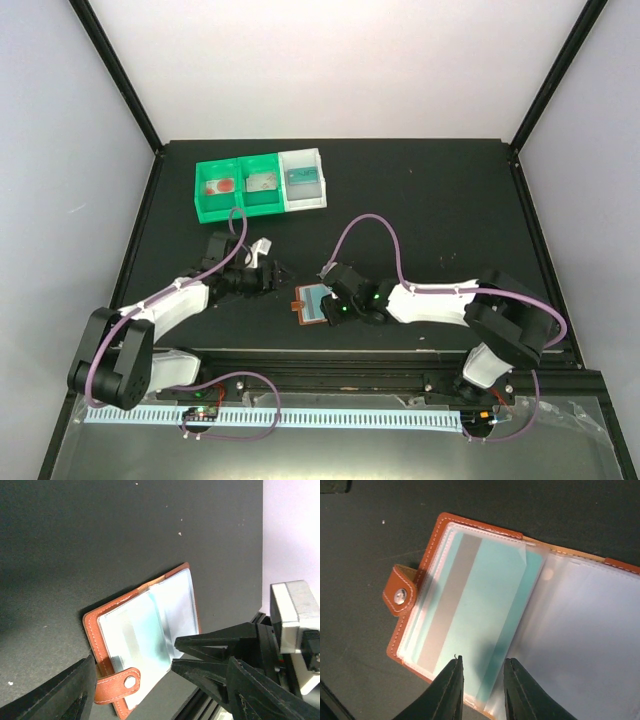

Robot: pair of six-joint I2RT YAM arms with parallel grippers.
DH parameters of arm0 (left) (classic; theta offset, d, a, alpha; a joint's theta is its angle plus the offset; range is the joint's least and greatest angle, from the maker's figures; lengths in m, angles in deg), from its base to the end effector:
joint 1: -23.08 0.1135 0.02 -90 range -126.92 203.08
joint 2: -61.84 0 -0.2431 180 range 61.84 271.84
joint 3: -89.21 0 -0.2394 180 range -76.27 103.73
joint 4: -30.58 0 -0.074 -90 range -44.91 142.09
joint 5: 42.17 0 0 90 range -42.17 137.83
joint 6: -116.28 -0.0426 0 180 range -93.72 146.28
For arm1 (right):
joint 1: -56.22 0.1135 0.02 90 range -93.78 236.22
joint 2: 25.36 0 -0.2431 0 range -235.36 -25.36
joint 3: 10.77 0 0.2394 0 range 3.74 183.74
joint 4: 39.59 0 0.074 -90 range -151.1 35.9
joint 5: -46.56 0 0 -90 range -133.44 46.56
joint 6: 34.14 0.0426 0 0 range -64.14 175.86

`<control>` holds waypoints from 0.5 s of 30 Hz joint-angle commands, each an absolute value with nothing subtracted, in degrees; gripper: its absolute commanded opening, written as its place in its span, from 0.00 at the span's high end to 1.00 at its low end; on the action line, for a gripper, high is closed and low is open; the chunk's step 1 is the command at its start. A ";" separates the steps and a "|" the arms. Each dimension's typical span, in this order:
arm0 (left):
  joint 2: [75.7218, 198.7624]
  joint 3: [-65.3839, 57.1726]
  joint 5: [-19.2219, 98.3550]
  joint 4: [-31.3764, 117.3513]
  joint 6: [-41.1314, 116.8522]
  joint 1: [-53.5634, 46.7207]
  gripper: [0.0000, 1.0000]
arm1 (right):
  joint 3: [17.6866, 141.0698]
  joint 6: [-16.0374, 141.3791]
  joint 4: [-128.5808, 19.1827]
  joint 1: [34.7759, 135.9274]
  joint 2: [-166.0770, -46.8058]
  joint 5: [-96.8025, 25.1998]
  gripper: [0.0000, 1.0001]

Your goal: Take the credit cards out of the card holder

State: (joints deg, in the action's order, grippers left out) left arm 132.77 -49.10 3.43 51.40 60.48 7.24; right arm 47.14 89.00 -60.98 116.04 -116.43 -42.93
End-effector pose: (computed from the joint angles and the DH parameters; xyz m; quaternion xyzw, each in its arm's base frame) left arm 0.2002 -0.0878 0.1462 -0.0114 0.8796 -0.4555 0.1363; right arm 0.1468 0.2531 0.1306 -0.2211 0.9265 0.2237 0.2066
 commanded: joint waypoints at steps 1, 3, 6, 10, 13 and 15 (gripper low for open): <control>133.67 -49.16 1.33 47.09 62.20 6.65 0.27 | 48.39 89.08 -59.64 115.55 -117.58 -42.81 0.77; 134.02 -49.20 1.29 46.73 62.53 6.49 0.28 | 48.41 89.16 -59.71 115.39 -118.26 -42.91 0.77; 134.59 -49.44 0.50 45.47 63.77 6.15 0.28 | 48.32 89.25 -59.57 115.07 -118.87 -42.67 0.78; 134.87 -49.64 0.28 43.98 65.05 5.44 0.27 | 47.80 89.47 -59.11 114.70 -119.45 -42.44 0.84; 136.76 -49.69 -0.39 42.63 66.06 5.16 0.27 | 46.84 89.84 -58.09 114.39 -119.37 -42.20 0.89; 137.33 -49.90 -1.17 40.81 67.06 5.02 0.26 | 46.20 90.10 -57.21 113.96 -119.41 -41.77 0.92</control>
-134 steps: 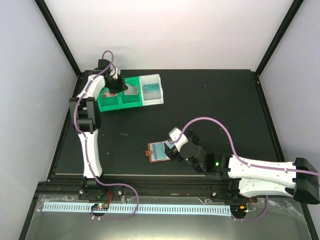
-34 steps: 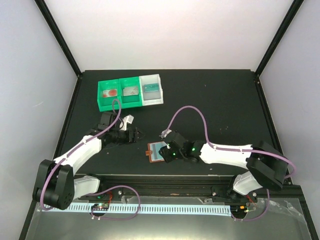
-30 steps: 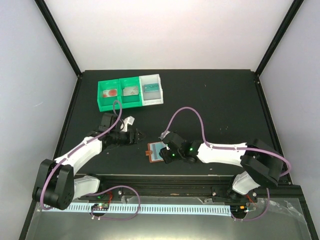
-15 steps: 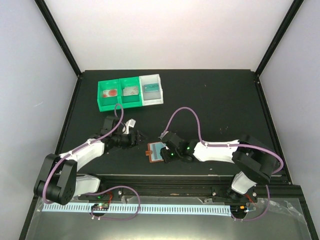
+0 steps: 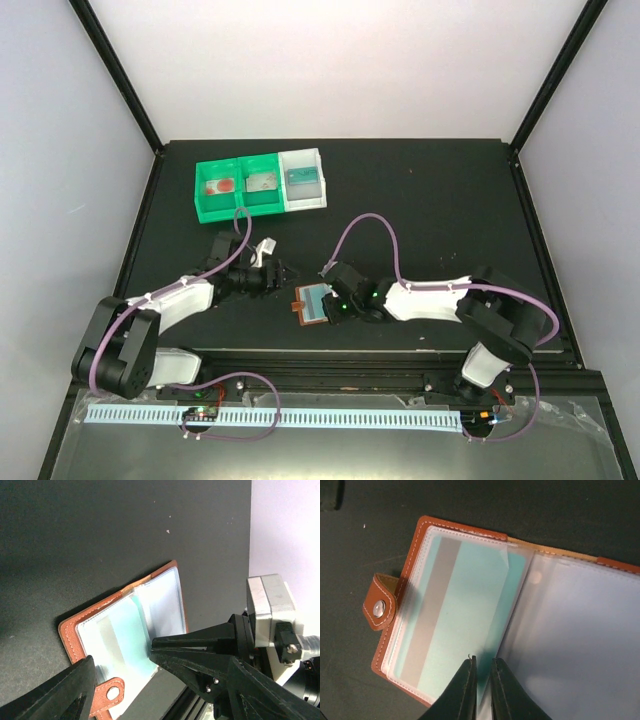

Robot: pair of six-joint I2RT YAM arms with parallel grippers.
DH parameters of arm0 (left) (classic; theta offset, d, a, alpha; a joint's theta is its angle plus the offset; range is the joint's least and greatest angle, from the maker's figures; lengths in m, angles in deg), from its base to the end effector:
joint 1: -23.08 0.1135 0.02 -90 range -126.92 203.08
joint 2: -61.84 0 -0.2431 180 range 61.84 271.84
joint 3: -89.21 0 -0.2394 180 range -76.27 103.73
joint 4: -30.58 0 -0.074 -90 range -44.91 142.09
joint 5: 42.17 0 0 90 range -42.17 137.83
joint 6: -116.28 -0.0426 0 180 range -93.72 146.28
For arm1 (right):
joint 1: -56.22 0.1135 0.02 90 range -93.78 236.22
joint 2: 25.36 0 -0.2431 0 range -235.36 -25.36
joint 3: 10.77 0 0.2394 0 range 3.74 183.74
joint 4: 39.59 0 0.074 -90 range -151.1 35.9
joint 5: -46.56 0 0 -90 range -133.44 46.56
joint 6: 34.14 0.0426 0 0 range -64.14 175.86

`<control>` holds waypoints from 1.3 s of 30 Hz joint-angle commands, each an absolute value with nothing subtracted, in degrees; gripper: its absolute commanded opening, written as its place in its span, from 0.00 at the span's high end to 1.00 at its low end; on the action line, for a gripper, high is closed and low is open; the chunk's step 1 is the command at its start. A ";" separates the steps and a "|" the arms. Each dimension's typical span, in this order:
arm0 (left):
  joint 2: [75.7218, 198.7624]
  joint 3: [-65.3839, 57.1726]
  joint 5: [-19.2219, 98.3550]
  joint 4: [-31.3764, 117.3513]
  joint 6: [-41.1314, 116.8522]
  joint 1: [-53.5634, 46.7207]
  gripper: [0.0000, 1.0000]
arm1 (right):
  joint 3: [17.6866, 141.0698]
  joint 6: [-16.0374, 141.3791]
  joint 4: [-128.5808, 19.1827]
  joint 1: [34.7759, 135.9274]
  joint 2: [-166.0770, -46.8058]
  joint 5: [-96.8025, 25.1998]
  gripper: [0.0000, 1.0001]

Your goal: Take the credit cards out of the card holder

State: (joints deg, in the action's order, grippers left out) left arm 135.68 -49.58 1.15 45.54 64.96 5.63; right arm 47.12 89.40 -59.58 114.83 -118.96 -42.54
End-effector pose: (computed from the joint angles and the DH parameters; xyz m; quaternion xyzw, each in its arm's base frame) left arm 0.2040 -0.0966 0.1417 -0.0168 0.8678 -0.4822 0.1193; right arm 0.1533 0.2525 0.1201 -0.2096 0.9322 0.2176 0.1991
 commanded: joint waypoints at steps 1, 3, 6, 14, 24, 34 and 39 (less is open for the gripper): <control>137.62 -49.91 -1.57 40.06 67.48 4.93 0.26 | 45.89 90.25 -56.75 113.78 -119.54 -41.43 0.93; 138.03 -49.91 -1.89 39.06 68.15 4.68 0.25 | 45.25 90.67 -55.98 113.26 -119.65 -40.59 0.95; 138.67 -49.91 -2.08 37.48 68.78 4.39 0.23 | 44.33 91.00 -54.91 112.60 -119.58 -39.59 0.97; 142.20 -50.43 -3.05 32.32 71.22 3.28 0.20 | 42.39 91.84 -52.21 111.03 -120.18 -36.74 0.99; 145.69 -50.61 -2.46 28.89 73.03 1.40 0.20 | 41.19 92.24 -50.85 109.93 -120.00 -35.45 0.99; 146.42 -50.43 -1.11 30.52 72.66 0.17 0.20 | 40.83 92.15 -50.76 109.68 -119.76 -35.36 0.99; 145.24 -50.11 0.38 34.18 71.20 -0.09 0.20 | 40.92 92.15 -50.76 109.66 -119.78 -35.36 0.99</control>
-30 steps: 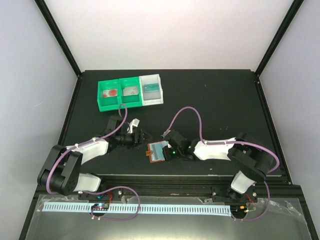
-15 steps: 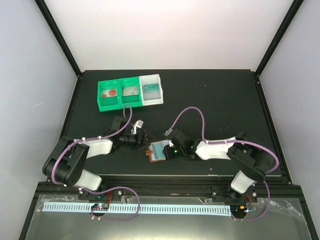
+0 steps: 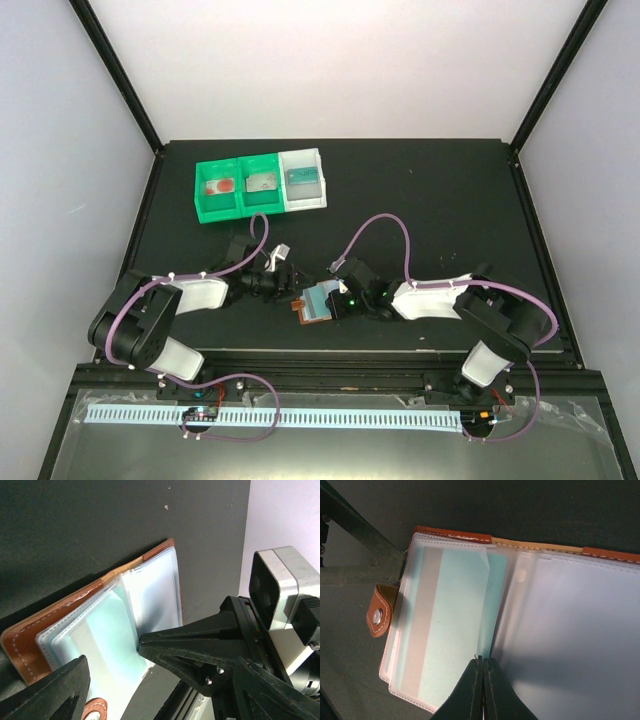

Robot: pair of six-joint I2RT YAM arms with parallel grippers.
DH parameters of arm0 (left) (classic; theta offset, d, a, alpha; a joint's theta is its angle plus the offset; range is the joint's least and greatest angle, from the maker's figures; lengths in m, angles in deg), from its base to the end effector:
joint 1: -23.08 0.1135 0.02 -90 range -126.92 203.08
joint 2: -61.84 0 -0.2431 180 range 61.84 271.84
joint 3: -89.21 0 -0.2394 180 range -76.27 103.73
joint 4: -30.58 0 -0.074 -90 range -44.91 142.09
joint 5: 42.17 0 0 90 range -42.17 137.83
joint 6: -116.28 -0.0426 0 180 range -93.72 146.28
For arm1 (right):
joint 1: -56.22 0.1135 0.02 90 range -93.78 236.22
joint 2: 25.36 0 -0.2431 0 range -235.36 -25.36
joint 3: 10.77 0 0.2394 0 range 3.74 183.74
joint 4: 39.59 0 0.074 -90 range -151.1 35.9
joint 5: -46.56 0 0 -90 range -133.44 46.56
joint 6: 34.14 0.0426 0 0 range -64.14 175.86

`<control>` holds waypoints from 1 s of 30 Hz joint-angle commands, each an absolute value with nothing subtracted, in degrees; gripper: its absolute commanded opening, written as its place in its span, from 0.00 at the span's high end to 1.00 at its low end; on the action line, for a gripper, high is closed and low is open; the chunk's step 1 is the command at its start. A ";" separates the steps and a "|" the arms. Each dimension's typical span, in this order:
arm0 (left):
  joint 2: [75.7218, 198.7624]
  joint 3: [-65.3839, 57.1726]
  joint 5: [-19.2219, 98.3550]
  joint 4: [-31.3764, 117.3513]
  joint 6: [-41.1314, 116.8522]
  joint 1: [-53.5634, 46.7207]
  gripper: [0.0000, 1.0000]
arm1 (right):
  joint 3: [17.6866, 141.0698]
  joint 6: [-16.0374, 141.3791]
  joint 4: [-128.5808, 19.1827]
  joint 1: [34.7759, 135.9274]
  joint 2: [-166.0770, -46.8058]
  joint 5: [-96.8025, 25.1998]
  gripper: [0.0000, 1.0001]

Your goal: Take the credit cards out of the card holder

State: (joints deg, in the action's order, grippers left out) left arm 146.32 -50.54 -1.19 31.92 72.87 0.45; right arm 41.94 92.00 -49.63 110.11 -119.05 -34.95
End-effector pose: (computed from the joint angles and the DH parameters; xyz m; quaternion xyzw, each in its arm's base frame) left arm 0.2087 -0.1218 0.1157 -0.0214 0.8566 -0.5115 0.0650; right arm 0.1655 0.2375 0.1088 -0.1694 0.9250 0.2847 0.1859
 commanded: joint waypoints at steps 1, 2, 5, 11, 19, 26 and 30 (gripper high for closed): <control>145.02 -50.02 0.91 35.18 70.80 -0.12 0.20 | 40.92 92.15 -50.74 109.66 -119.78 -35.36 0.99; 144.80 -50.00 1.36 35.79 70.43 -0.12 0.20 | 40.92 92.16 -50.83 109.66 -119.76 -35.36 0.99; 144.84 -50.16 1.76 36.17 70.18 -0.13 0.19 | 40.95 92.24 -50.85 109.66 -119.76 -35.44 0.99; 146.00 -50.17 1.18 34.17 70.93 -0.17 0.19 | 41.01 92.25 -50.94 109.66 -119.71 -35.49 0.99; 146.53 -50.17 0.93 33.23 71.72 -0.56 0.19 | 40.97 92.33 -51.02 109.67 -119.69 -35.62 0.99; 145.46 -50.17 2.44 35.84 70.59 -0.83 0.19 | 41.05 92.33 -51.03 109.66 -119.69 -35.62 0.99; 146.02 -50.19 2.52 35.64 70.91 -1.08 0.19 | 41.01 92.33 -51.12 109.66 -119.62 -35.71 0.99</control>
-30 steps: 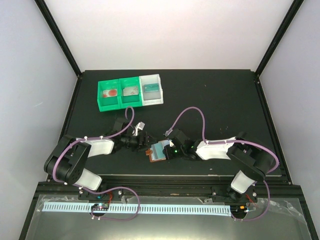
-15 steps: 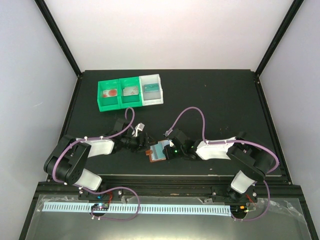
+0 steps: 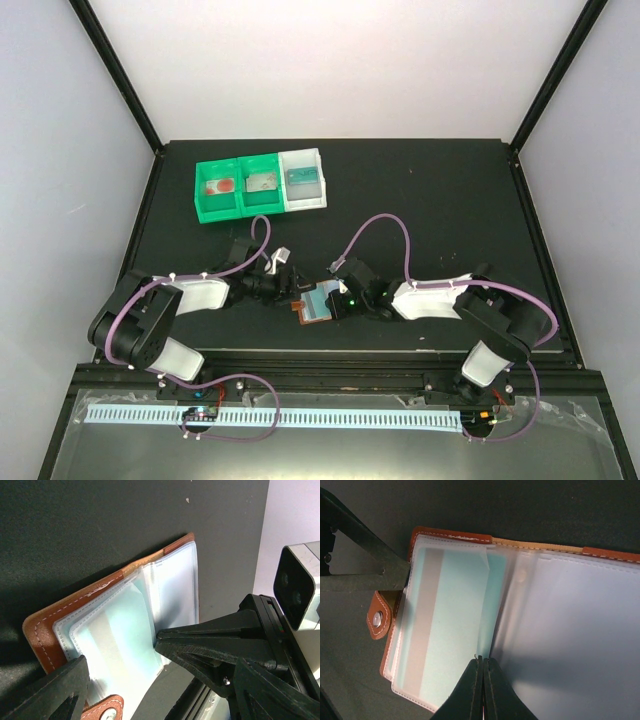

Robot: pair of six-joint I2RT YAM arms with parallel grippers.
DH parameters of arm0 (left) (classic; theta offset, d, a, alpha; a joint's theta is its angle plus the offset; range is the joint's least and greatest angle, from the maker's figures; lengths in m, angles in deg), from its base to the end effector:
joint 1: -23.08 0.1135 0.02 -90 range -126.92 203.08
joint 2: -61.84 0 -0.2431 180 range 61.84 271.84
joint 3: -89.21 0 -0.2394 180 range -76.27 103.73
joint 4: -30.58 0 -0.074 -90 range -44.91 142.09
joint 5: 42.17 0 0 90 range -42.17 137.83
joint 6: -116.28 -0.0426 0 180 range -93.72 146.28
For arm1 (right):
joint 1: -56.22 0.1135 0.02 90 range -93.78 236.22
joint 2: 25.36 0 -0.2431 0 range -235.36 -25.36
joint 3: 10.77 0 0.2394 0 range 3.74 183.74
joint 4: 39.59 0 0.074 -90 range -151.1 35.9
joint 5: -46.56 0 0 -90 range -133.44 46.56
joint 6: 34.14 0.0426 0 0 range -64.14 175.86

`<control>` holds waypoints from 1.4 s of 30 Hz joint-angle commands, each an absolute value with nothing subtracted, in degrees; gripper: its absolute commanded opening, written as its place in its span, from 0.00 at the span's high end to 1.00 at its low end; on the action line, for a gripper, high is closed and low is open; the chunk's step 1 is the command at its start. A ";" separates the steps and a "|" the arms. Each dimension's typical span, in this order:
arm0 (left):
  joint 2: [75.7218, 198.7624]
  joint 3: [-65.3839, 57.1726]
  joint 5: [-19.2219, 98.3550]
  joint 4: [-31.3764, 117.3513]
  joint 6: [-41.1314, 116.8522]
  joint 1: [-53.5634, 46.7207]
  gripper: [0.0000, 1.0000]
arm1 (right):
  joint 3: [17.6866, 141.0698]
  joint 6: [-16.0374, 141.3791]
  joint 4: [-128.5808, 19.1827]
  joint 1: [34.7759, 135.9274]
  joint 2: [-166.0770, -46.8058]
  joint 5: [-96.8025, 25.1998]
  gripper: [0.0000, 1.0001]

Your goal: Take the credit cards out of the card holder

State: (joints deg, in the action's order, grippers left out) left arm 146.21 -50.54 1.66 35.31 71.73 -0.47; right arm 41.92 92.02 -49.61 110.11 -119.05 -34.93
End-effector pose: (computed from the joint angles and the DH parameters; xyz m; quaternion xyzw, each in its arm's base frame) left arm 0.2042 -0.1225 0.1108 -0.0283 0.8717 -0.4856 0.0585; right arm 0.1654 0.2375 0.1088 -0.1693 0.9251 0.2848 0.1857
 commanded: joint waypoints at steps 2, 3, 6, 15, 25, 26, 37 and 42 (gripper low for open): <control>146.21 -50.17 2.54 35.64 71.01 -1.21 0.19 | 41.01 92.33 -51.16 109.68 -119.58 -35.78 0.99; 146.13 -50.17 2.57 35.65 71.07 -1.34 0.19 | 40.94 92.37 -51.20 109.69 -119.52 -35.79 0.99; 145.80 -50.25 2.96 36.20 71.00 -1.50 0.19 | 40.92 92.42 -51.20 109.64 -119.47 -35.97 0.99; 145.49 -50.35 3.90 36.74 71.08 -1.71 0.19 | 41.10 92.42 -51.38 109.66 -119.56 -36.03 0.99; 146.23 -50.19 4.04 35.55 71.31 -1.70 0.19 | 41.01 92.37 -51.21 109.66 -119.49 -35.91 0.99; 146.48 -50.10 4.13 35.33 71.33 -1.68 0.19 | 41.01 92.34 -51.13 109.66 -119.49 -35.81 0.99; 147.42 -49.30 2.71 31.45 73.72 -1.79 0.20 | 40.99 92.33 -50.61 109.66 -119.56 -35.31 0.99; 145.71 -49.47 2.22 31.36 74.55 -1.92 0.20 | 40.92 92.33 -50.50 109.66 -119.51 -35.36 0.99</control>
State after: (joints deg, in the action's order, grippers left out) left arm 147.07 -50.52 3.23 33.36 73.66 -1.37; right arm 41.92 92.04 -49.59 110.07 -119.05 -34.89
